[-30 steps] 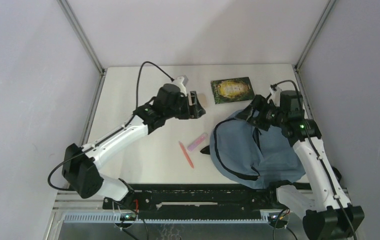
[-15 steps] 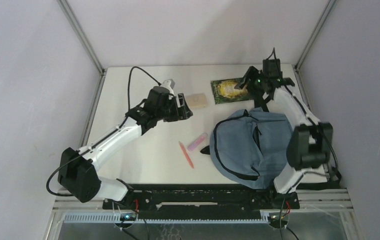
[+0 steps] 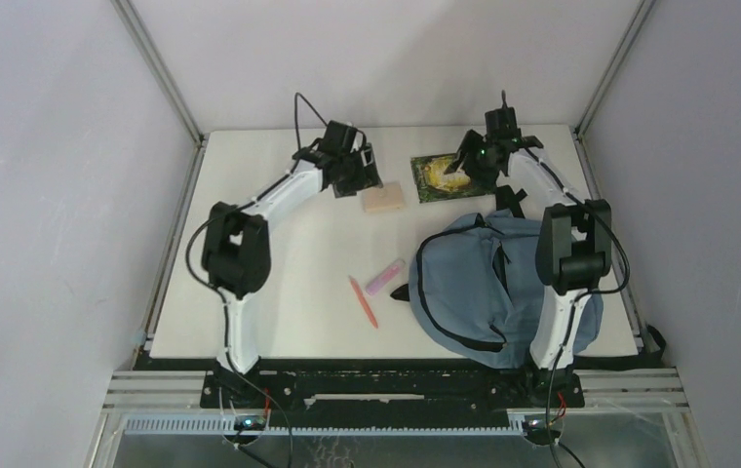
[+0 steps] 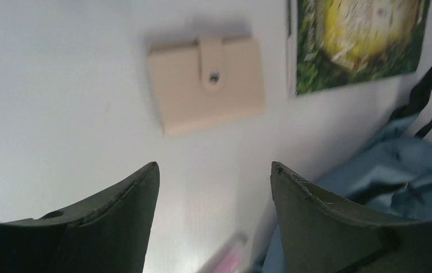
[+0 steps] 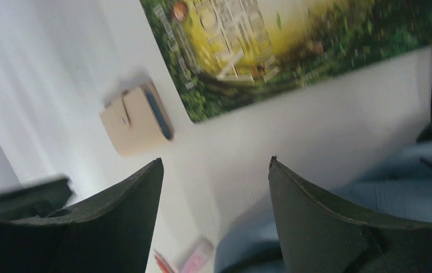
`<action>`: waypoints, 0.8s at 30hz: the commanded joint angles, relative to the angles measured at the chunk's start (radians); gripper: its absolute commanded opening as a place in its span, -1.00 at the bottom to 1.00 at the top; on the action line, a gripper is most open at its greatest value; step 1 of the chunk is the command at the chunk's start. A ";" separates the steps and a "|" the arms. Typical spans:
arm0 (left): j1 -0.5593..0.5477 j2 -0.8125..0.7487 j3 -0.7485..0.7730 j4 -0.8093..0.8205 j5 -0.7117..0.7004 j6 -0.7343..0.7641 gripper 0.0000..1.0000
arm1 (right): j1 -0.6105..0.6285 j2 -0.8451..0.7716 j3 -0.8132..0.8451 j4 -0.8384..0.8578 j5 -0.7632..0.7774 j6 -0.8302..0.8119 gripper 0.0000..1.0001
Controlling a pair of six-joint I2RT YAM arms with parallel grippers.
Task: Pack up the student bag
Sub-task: Move the personal item to the center of the board.
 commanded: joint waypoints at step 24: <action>-0.033 0.364 0.344 -0.105 0.137 0.040 0.42 | -0.133 -0.254 -0.265 0.060 -0.016 -0.051 0.52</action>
